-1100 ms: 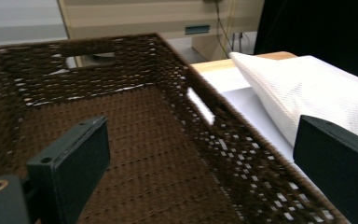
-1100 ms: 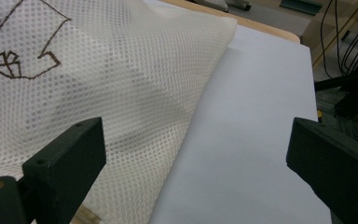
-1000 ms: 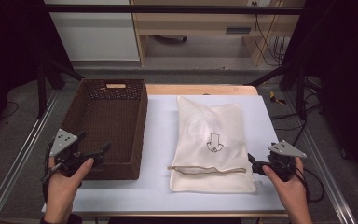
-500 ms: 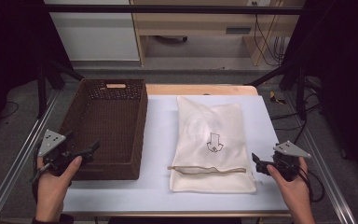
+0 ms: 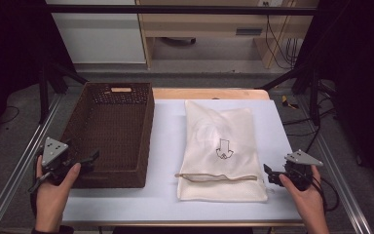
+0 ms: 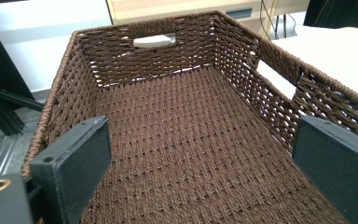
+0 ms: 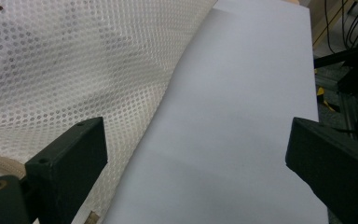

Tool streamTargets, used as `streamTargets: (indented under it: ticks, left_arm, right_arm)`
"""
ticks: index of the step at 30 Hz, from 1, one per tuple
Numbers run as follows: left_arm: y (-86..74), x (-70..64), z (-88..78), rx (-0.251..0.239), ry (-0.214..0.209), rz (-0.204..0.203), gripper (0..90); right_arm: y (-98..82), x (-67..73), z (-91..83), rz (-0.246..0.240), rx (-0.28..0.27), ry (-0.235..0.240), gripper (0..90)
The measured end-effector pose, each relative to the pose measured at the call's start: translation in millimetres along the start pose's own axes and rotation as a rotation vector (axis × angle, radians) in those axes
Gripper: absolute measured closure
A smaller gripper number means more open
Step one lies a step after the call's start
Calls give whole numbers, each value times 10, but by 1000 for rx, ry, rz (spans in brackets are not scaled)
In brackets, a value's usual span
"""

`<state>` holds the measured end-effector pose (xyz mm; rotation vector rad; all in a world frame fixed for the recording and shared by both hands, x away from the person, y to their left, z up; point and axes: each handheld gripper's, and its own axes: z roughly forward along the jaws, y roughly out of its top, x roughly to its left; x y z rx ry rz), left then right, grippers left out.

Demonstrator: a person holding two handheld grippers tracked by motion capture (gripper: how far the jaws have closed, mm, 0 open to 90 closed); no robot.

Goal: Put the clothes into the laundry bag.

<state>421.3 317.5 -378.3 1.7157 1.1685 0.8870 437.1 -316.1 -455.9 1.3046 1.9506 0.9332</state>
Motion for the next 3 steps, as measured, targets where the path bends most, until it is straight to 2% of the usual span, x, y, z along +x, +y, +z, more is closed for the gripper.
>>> streamTargets:
  ticks: [3]
  left_arm:
    - [20, -69, 10, 3, -5, 29, 49]
  right_arm:
    - [-11, 9, 17, -1, 14, 0, 56]
